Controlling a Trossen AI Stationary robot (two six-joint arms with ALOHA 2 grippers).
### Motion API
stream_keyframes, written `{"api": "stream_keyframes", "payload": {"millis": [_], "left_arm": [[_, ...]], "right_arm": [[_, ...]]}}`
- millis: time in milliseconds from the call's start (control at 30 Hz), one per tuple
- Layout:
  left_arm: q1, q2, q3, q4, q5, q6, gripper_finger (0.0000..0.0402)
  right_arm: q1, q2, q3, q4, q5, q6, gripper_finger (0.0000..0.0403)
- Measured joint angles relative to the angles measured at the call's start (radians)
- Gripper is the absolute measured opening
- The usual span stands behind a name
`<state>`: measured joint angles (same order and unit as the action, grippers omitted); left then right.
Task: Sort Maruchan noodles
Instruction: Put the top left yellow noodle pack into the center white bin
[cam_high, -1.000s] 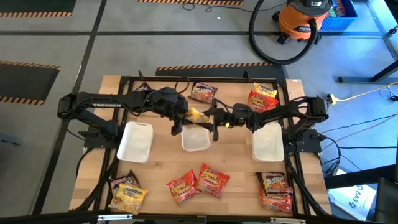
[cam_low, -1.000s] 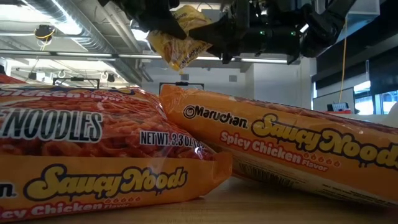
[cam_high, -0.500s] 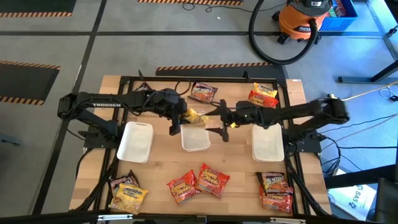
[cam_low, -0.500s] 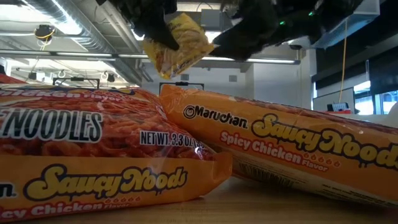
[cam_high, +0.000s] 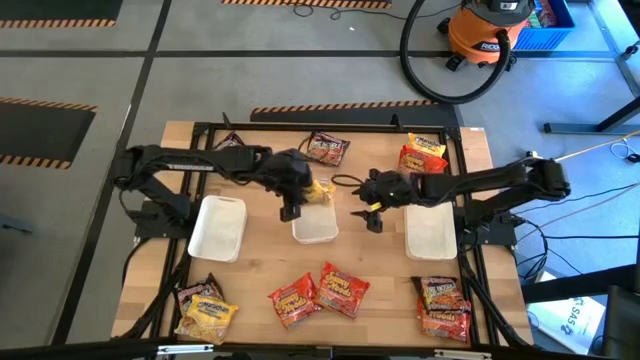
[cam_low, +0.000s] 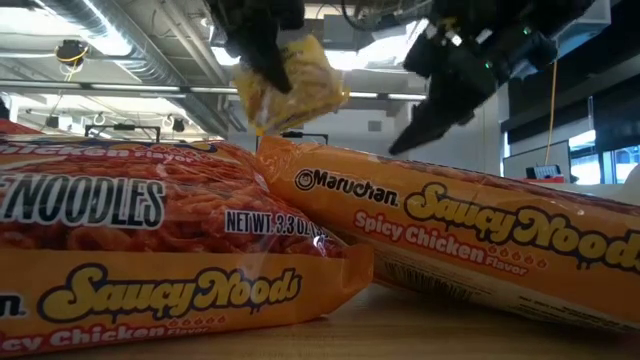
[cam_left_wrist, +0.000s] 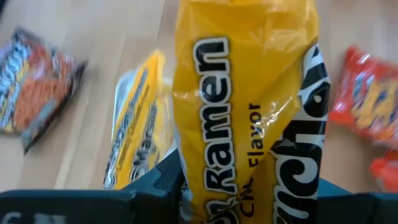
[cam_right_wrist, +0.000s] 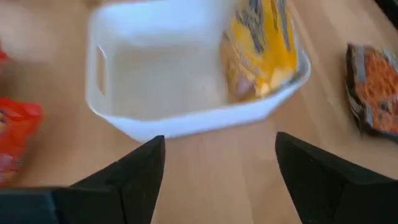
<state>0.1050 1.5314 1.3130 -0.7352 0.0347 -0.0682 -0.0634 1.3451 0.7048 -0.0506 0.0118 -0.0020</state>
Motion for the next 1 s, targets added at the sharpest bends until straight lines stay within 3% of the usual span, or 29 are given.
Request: {"api": "stream_keyframes", "payload": {"millis": [133, 333, 1000], "left_arm": [[-0.015, 0.117, 0.105, -0.131, -0.031, 0.007, 0.0138], [-0.02, 0.222, 0.183, -0.187, -0.056, 0.008, 0.0138], [-0.005, 0.314, 0.196, -0.165, -0.137, 0.01, 0.0137]], "right_arm": [[-0.002, 0.022, -0.036, -0.007, 0.081, 0.0, 0.028], [-0.003, 0.028, -0.072, -0.008, 0.178, 0.003, 0.028], [-0.002, 0.028, -0.079, 0.004, 0.179, 0.032, 0.028]]}}
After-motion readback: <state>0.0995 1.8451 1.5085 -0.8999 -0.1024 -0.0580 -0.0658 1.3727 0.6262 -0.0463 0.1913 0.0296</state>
